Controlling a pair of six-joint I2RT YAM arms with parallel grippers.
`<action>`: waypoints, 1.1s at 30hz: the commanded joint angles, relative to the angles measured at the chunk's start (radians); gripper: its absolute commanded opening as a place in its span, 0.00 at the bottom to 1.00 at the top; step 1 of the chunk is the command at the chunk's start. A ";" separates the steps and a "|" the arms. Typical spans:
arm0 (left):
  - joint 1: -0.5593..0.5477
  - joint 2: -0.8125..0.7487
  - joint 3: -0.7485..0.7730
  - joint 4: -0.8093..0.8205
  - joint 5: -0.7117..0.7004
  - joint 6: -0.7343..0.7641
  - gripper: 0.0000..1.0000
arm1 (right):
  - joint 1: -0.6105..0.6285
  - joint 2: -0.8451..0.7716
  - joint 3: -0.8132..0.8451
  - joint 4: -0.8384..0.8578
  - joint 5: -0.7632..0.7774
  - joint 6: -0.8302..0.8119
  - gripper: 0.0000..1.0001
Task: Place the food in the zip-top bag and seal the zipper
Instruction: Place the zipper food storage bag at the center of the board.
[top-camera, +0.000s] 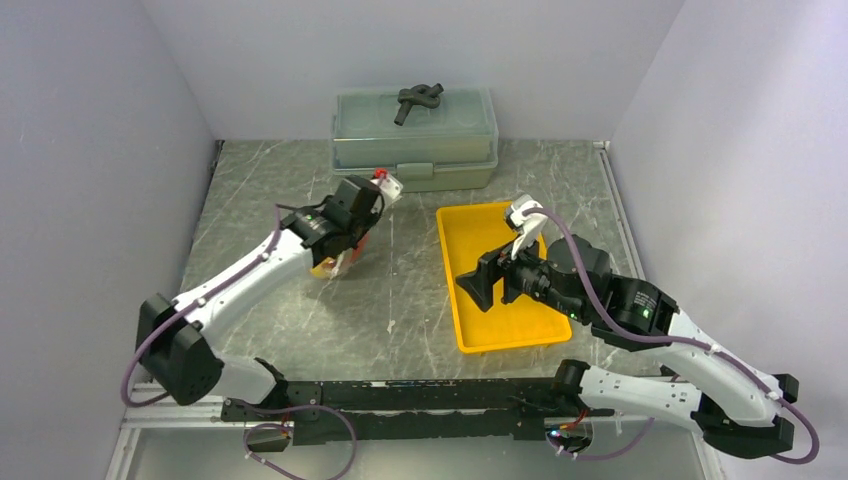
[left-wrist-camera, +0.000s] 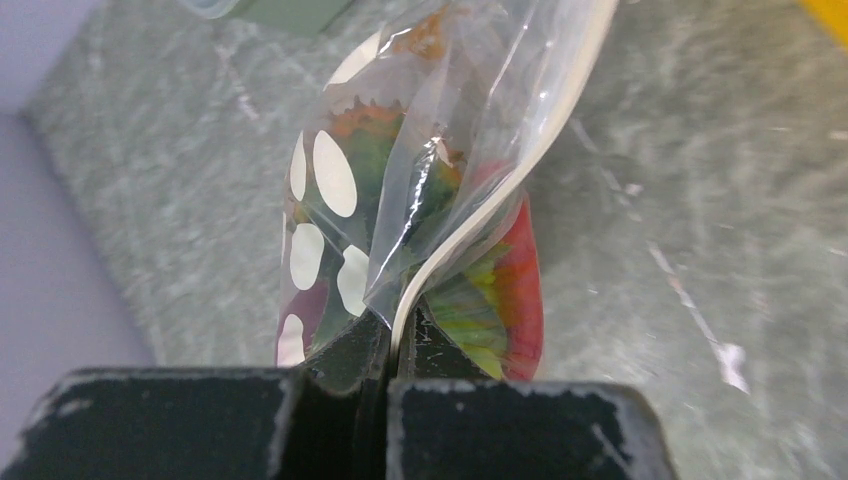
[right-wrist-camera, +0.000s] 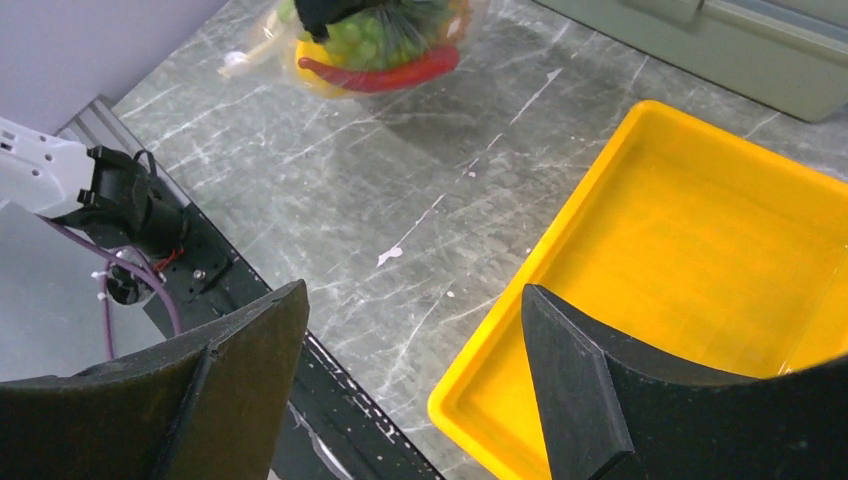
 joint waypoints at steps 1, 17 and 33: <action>-0.080 0.079 -0.008 0.107 -0.278 0.089 0.00 | -0.003 -0.049 -0.025 0.072 0.033 0.012 0.82; -0.315 0.330 0.020 -0.015 -0.434 -0.153 0.01 | -0.005 -0.101 -0.105 0.088 0.050 0.026 0.83; -0.428 0.281 0.078 -0.131 -0.329 -0.390 0.88 | -0.005 -0.144 -0.123 0.042 0.148 0.034 0.86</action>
